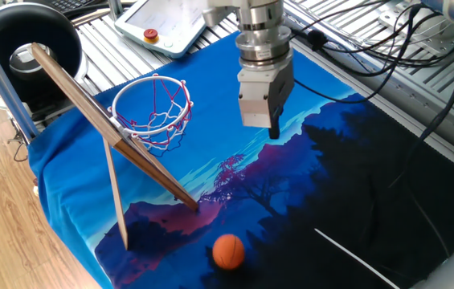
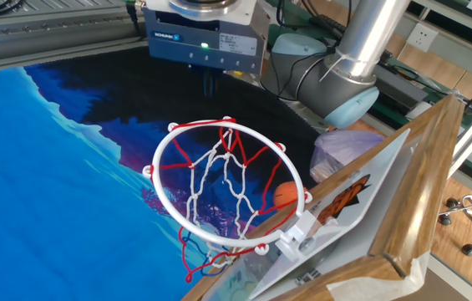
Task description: Grab a basketball, release it and shoot it into the basket
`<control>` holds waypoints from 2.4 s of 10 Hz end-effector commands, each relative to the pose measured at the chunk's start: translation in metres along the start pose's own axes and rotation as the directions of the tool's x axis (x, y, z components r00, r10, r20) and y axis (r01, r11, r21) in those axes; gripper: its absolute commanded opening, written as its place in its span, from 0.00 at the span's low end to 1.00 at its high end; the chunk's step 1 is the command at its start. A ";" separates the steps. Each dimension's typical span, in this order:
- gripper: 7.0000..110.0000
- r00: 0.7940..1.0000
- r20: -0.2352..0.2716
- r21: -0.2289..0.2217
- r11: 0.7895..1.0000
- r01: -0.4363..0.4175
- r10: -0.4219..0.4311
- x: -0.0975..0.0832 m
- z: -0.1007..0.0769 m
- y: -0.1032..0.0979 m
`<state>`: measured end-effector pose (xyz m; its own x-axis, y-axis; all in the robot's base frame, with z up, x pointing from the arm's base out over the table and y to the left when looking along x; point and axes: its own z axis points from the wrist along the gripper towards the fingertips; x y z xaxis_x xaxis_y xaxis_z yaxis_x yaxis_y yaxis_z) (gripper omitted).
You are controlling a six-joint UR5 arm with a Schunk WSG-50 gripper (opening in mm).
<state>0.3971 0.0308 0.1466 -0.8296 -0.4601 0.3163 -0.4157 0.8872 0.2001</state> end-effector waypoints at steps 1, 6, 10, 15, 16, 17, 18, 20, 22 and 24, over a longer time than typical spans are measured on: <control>0.00 1.000 0.023 0.007 1.000 0.001 -0.002 0.001 0.000 -0.005; 0.00 0.960 0.277 0.093 0.993 -0.071 0.043 -0.050 -0.012 -0.032; 0.00 0.937 0.341 0.102 0.988 -0.115 0.074 -0.059 -0.012 -0.044; 0.00 0.933 0.349 0.133 0.982 -0.136 0.082 -0.056 -0.014 -0.051; 0.00 0.935 0.346 0.143 0.980 -0.138 0.081 -0.056 -0.014 -0.053; 0.00 0.934 0.347 0.140 0.980 -0.142 0.086 -0.057 -0.015 -0.051; 0.00 0.935 0.344 0.141 0.979 -0.145 0.089 -0.059 -0.015 -0.050; 0.00 0.932 0.352 0.154 0.978 -0.143 0.081 -0.064 -0.015 -0.049; 0.00 0.920 0.384 0.144 0.980 -0.140 0.075 -0.072 -0.017 -0.046; 0.00 0.901 0.427 0.138 0.978 -0.154 0.082 -0.086 -0.015 -0.048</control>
<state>0.4817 0.0192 0.1272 -0.9384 -0.3429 -0.0431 -0.3436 0.9391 0.0089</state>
